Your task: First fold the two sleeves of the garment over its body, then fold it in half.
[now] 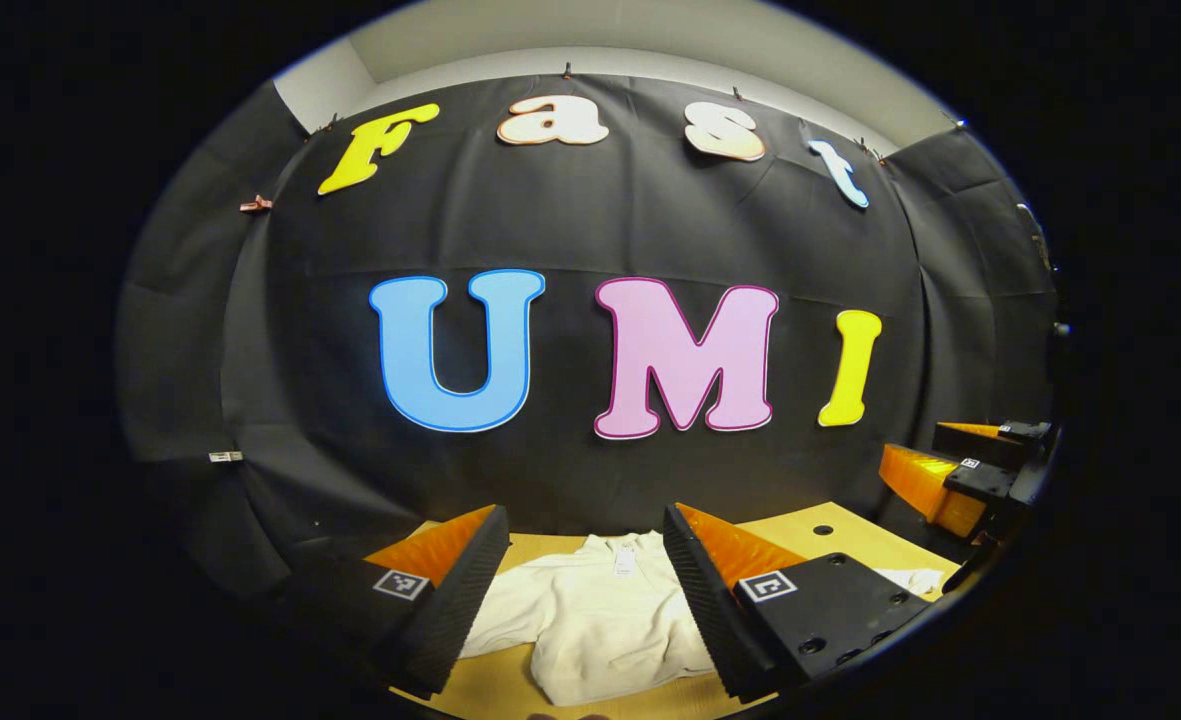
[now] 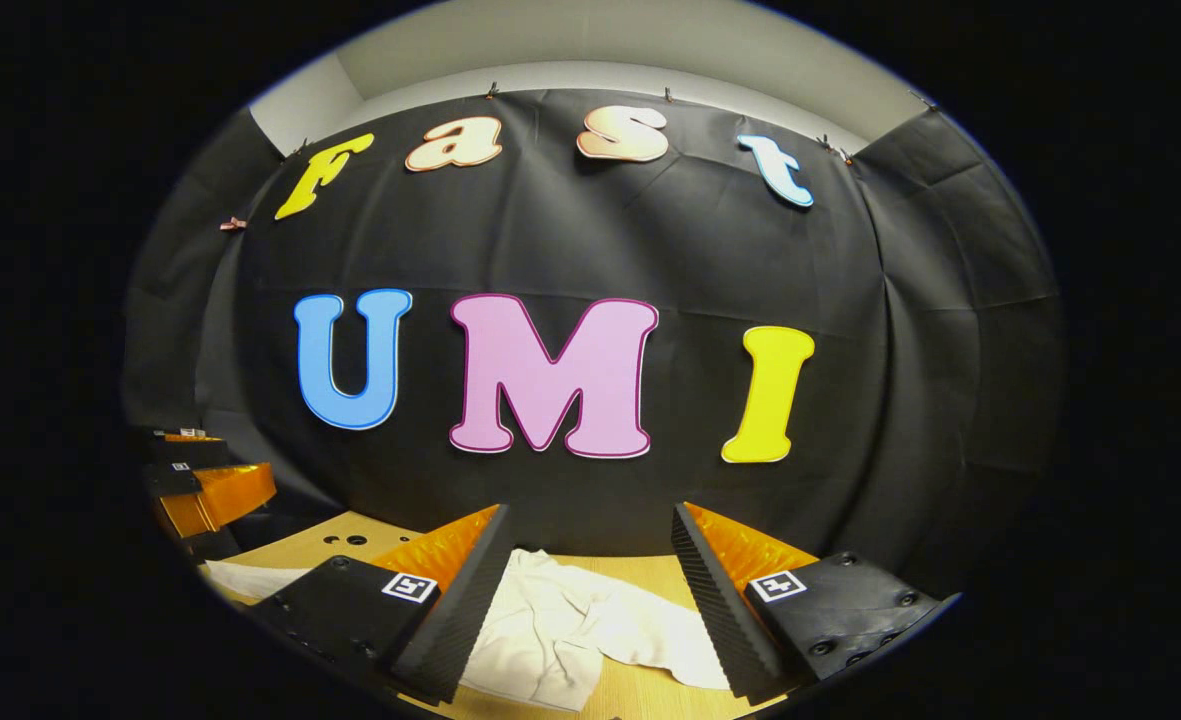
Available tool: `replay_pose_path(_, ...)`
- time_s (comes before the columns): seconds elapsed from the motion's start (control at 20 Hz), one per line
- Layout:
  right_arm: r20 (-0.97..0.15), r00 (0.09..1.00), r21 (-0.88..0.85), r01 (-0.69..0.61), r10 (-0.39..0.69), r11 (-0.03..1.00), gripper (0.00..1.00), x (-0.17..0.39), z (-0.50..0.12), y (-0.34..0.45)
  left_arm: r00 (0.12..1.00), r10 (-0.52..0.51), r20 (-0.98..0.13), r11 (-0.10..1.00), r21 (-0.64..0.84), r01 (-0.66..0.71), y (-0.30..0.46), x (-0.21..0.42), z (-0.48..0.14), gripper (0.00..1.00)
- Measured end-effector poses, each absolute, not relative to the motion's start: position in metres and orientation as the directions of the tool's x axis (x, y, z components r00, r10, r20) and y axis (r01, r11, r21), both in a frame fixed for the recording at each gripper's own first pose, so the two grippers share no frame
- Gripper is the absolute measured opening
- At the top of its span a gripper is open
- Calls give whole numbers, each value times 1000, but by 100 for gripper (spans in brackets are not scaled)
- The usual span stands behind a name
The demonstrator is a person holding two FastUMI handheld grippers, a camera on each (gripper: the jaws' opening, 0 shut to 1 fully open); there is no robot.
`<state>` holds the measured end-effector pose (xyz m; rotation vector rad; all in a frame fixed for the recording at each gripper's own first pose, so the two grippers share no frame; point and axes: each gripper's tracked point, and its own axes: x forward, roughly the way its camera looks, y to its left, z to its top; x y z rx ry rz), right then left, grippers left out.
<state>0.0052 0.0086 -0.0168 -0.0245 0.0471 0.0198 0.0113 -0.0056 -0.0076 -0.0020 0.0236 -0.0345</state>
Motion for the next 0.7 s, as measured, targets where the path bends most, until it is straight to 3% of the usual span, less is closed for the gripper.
replay_pose_path(0.35, -135, 991, 4, -10, 11, 1000, 97, 14, -48, -8, 999, -23, -45, 1000, -17, 23, -6, 13, -14, 96)
replay_pose_path(0.7, -240, 965, -66, 96, -109, 993, 97, 22, -97, -79, 996, -18, -86, 1000, -15, 17, -8, 12, -28, 96)
